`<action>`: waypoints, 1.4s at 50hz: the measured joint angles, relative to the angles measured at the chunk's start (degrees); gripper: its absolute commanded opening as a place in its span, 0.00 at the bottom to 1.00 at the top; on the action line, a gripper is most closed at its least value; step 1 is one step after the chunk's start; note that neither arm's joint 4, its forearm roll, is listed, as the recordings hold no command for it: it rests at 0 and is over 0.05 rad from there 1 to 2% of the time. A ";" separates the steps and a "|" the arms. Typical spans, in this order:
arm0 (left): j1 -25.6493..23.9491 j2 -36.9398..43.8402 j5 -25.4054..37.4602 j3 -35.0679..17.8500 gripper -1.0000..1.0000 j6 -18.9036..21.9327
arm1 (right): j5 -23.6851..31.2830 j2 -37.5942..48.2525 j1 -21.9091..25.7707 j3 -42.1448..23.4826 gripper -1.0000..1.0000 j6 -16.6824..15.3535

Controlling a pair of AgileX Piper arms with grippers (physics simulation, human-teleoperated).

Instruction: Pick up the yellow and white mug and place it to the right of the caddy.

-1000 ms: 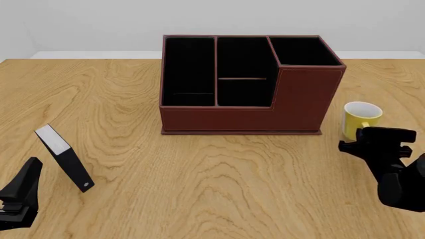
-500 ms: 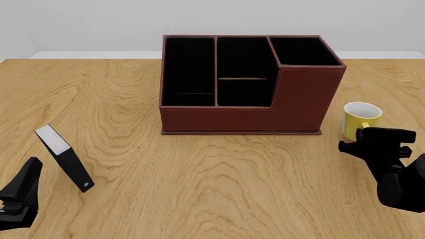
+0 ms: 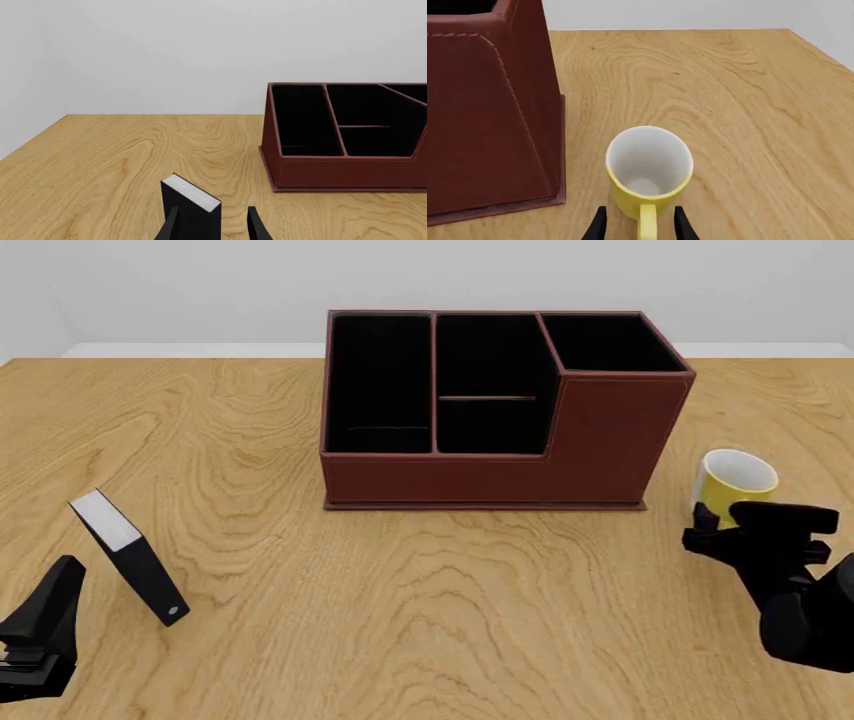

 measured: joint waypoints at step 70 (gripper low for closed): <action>0.00 0.00 0.00 0.00 1.00 0.00 | 15.56 -44.75 1.69 20.82 1.00 -4.06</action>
